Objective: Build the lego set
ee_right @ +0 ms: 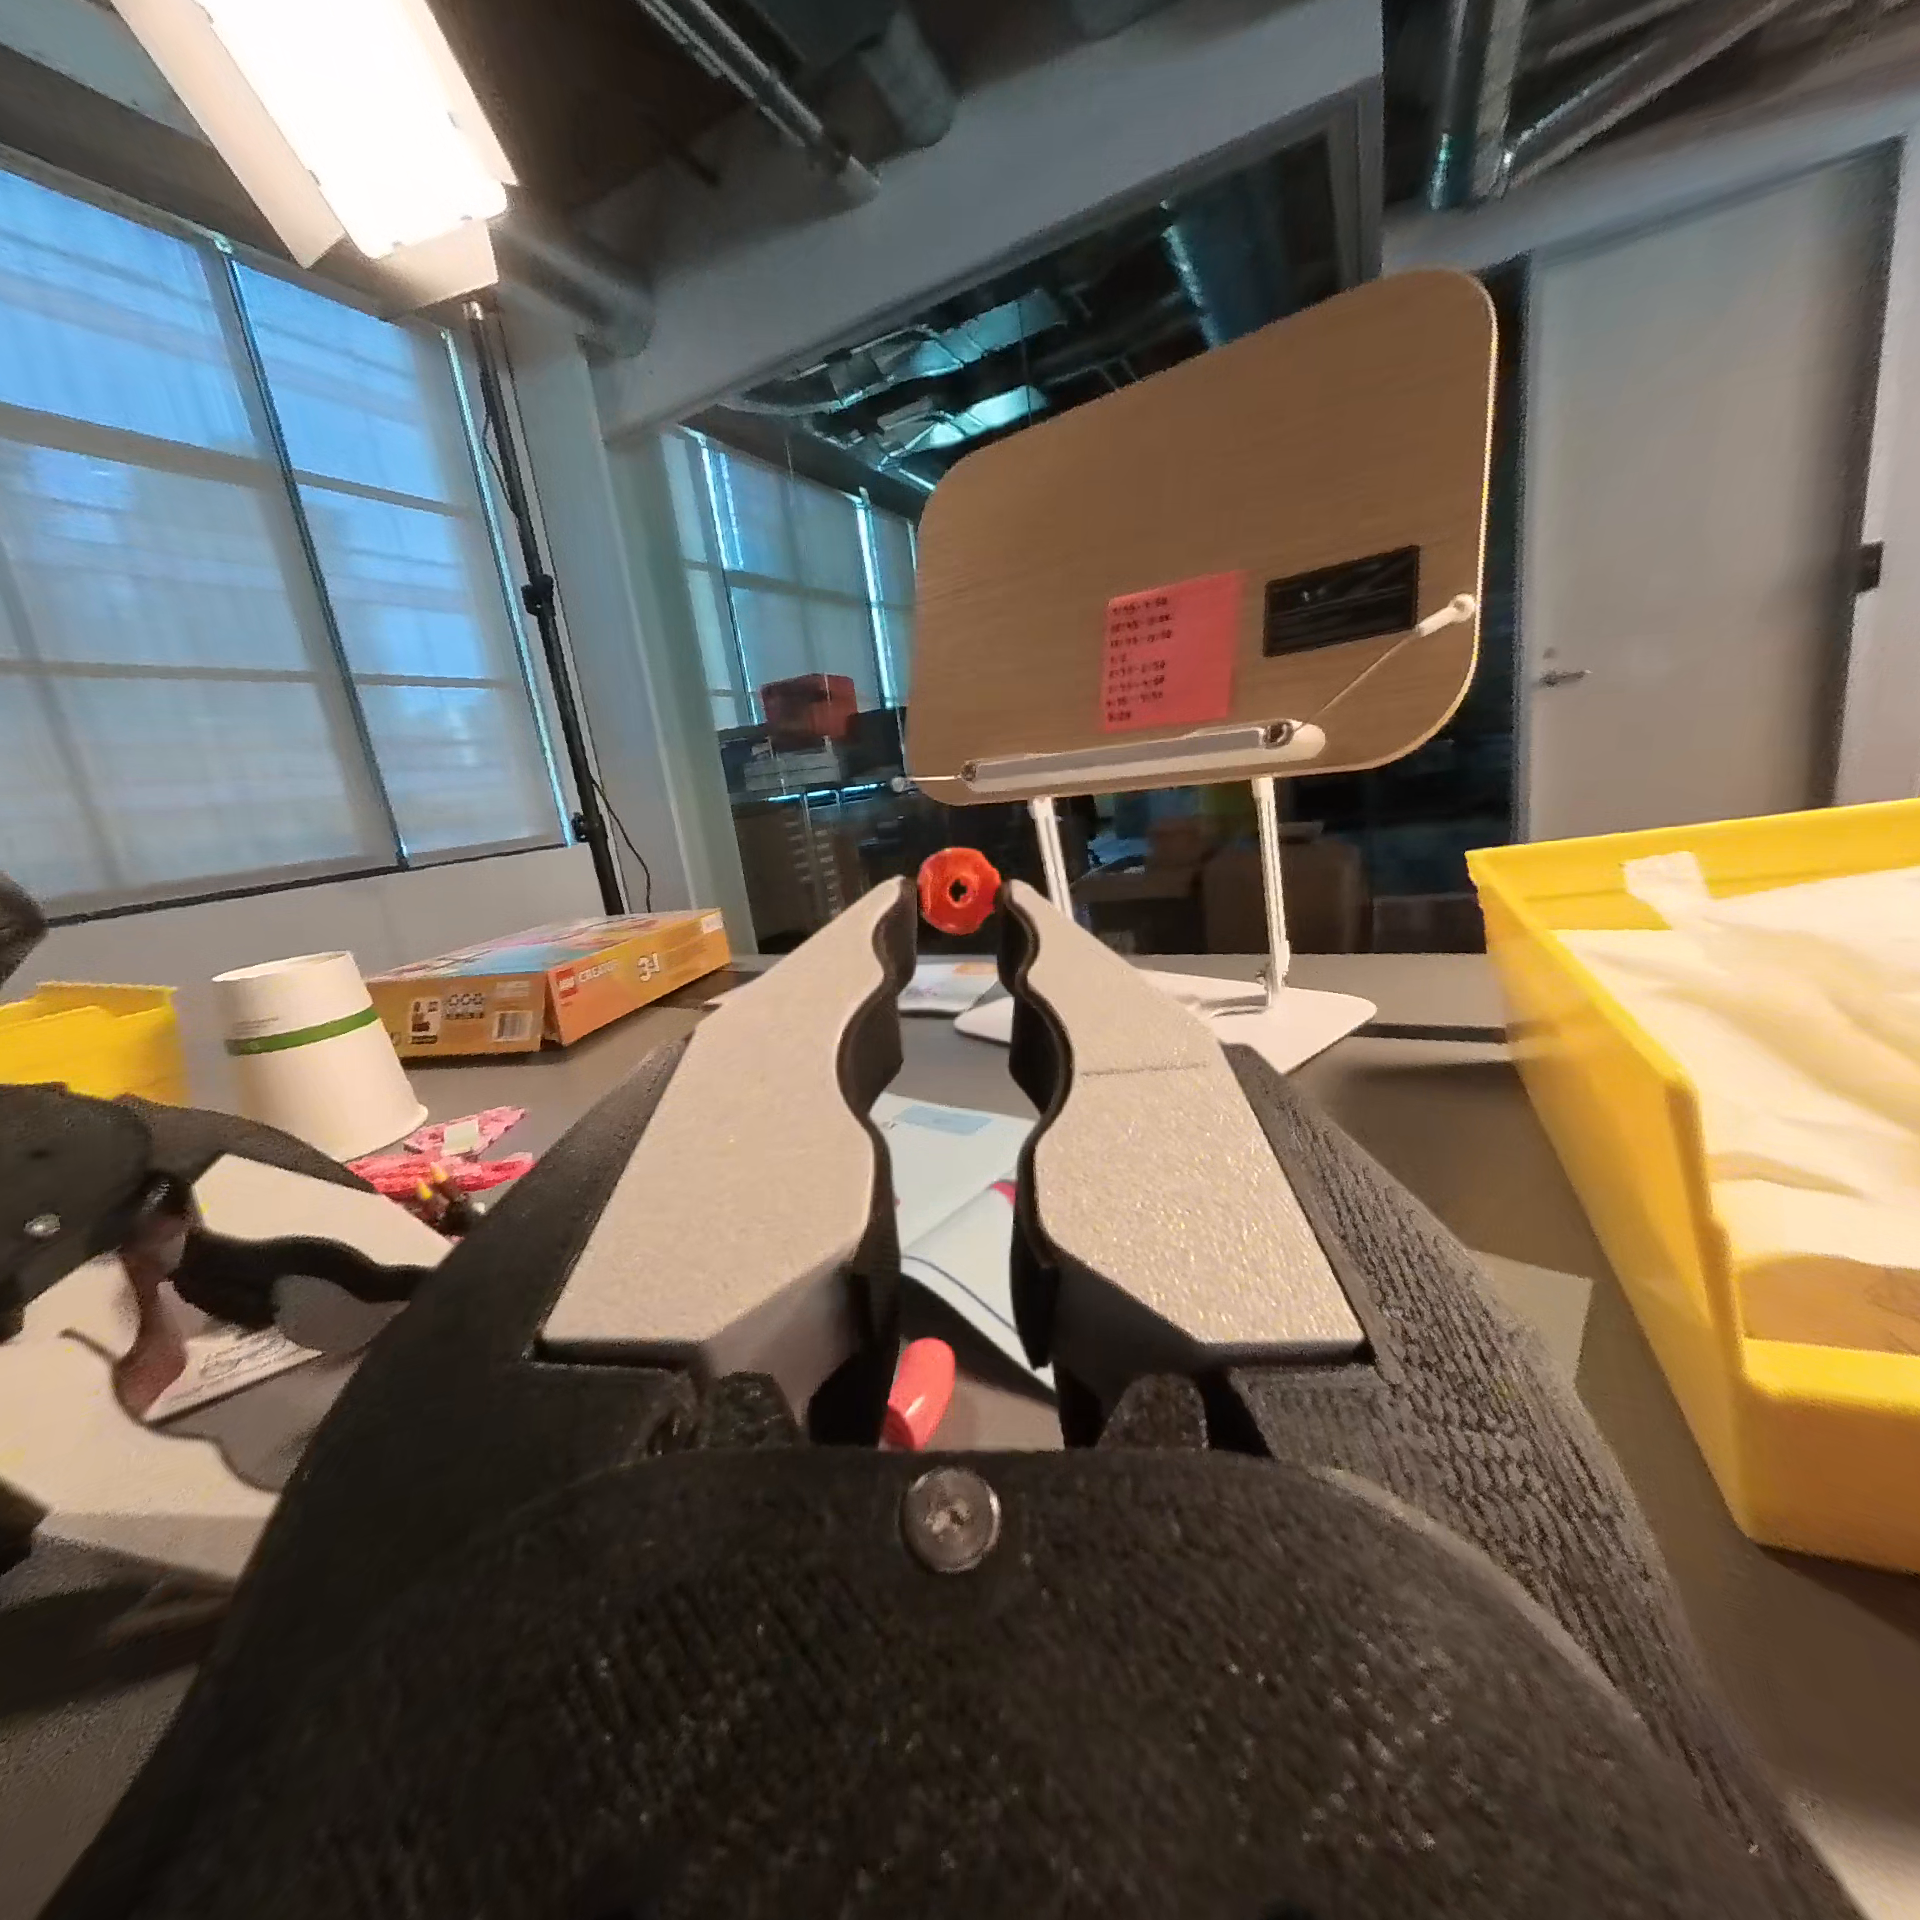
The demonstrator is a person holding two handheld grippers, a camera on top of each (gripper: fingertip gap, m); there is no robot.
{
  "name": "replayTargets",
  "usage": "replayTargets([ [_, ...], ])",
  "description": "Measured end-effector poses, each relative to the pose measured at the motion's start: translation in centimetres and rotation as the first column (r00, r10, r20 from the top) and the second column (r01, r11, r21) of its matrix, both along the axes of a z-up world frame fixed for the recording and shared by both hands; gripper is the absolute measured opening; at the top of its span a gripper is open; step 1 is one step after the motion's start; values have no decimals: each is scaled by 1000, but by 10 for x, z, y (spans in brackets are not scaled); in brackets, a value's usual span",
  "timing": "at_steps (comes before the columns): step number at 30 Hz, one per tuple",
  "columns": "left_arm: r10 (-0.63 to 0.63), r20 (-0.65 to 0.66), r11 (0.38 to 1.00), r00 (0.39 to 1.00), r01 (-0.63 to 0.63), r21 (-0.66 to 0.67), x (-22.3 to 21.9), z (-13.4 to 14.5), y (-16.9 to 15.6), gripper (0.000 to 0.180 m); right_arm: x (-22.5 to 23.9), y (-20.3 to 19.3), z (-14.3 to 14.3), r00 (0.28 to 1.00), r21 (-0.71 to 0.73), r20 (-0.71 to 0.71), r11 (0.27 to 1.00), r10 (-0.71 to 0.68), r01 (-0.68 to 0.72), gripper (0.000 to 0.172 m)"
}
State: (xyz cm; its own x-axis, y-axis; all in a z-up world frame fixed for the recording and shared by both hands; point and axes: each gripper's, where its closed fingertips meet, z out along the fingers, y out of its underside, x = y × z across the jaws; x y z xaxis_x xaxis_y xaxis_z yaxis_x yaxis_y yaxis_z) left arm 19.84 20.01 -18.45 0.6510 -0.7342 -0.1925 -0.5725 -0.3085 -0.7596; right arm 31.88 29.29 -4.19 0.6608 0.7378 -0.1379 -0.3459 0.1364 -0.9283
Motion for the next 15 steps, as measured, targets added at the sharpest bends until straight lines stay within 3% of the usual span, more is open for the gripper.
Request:
replayTargets([
  [9, -122, 15, 992, 992, 123, -21, 14, -1, -2, 58, -13, -3, -5, 997, -4, 64, 999, 37, -37, 12],
  [12, -130, 59, 986, 990, 135, -94, 14, -4, -3, 56, -30, -17, -10, 974, 32, 202, 993, 105, -114, 12],
  [15, -147, 76, 980, 986, 156, -123, 12, -5, -4, 45, -57, -46, -34, 868, -14, 434, 965, 241, -261, 12],
])
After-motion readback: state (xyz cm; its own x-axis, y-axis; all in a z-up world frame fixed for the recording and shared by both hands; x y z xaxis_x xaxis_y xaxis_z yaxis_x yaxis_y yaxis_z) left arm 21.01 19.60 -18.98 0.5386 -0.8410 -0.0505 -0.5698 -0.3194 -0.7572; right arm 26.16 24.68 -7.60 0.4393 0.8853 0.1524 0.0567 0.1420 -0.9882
